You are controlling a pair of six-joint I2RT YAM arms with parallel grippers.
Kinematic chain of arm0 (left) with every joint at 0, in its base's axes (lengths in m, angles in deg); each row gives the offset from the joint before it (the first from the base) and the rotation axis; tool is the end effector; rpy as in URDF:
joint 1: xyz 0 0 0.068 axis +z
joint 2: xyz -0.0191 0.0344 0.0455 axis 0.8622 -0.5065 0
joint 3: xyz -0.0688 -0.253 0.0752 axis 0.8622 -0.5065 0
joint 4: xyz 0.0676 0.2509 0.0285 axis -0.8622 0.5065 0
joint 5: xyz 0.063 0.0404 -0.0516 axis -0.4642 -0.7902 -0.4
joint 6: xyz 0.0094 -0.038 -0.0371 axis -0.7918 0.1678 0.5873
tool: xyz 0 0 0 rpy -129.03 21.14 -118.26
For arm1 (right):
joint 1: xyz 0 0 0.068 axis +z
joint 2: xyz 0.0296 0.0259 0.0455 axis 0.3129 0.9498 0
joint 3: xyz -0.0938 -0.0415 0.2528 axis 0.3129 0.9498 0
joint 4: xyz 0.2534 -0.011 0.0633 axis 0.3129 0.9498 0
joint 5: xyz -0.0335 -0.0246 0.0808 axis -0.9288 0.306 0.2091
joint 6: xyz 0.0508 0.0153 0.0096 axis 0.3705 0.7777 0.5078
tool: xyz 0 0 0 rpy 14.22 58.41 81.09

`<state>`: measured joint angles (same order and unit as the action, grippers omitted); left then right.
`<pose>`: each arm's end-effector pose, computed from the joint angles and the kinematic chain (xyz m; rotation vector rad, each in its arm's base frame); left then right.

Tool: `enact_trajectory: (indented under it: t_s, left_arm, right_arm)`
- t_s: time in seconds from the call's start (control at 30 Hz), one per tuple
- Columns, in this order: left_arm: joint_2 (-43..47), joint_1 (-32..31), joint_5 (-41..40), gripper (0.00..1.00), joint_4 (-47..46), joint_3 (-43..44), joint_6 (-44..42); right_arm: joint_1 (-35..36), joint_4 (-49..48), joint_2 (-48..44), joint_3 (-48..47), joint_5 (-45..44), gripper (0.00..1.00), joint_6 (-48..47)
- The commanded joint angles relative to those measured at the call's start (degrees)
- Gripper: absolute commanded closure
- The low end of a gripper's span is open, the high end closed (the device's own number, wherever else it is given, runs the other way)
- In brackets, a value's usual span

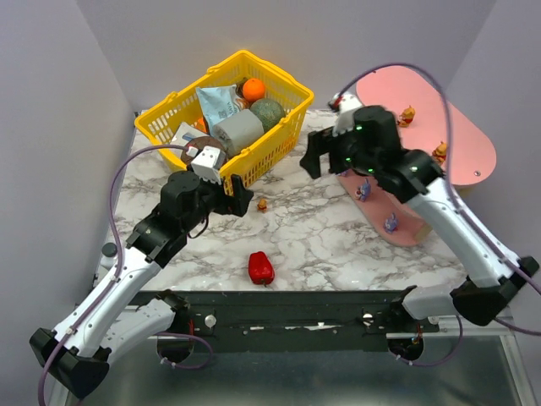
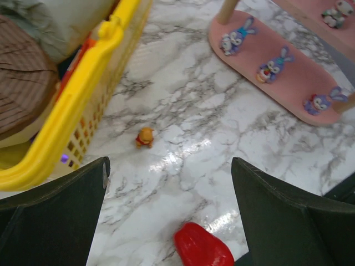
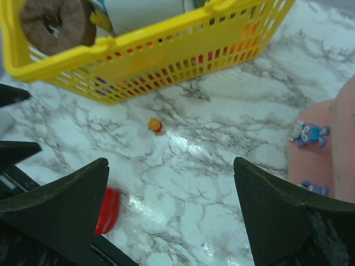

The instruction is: Place and organize the plastic toys onto the shelf

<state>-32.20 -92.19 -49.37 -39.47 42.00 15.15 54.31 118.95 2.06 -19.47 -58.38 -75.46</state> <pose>0.1621 -0.1043 0.3504 0.2484 1.9016 -0.6202 0.2160 0.1577 0.4584 -0.4751 1.9630 0.5128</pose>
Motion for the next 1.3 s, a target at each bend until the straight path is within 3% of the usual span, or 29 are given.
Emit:
enact_trajectory:
  t_s: [0.0, 0.2, 0.37, 0.63, 0.8, 1.27]
  left_arm:
    - [1.20, 0.45, -10.70, 0.01, 5.01, 2.68, 0.85]
    - [3.57, 0.63, -16.60, 0.01, 7.39, 3.29, 2.17]
    - [4.81, 0.72, -16.07, 0.01, 7.39, 3.64, 2.00]
    - [5.24, 0.72, -13.35, 0.01, 7.21, 3.47, 2.17]
    - [5.51, 0.81, -12.29, 0.01, 7.21, 3.12, 2.35]
    - [4.81, 0.81, -12.03, 0.01, 7.65, 3.64, 2.09]
  right_arm:
    - [5.14, -8.39, 5.45, 5.68, -9.66, 0.01, -0.74]
    - [9.54, -17.36, 13.18, 13.24, -3.34, 0.06, 2.79]
    - [11.12, -25.87, 18.90, 18.16, 7.46, 0.12, -6.96]
    - [11.03, -30.11, 29.62, 15.10, 7.57, 0.13, -19.35]
    - [11.03, -32.13, 35.60, 12.99, 7.49, 0.20, -21.03]
    - [10.77, -34.86, 41.14, 12.20, 4.58, 0.37, -22.09]
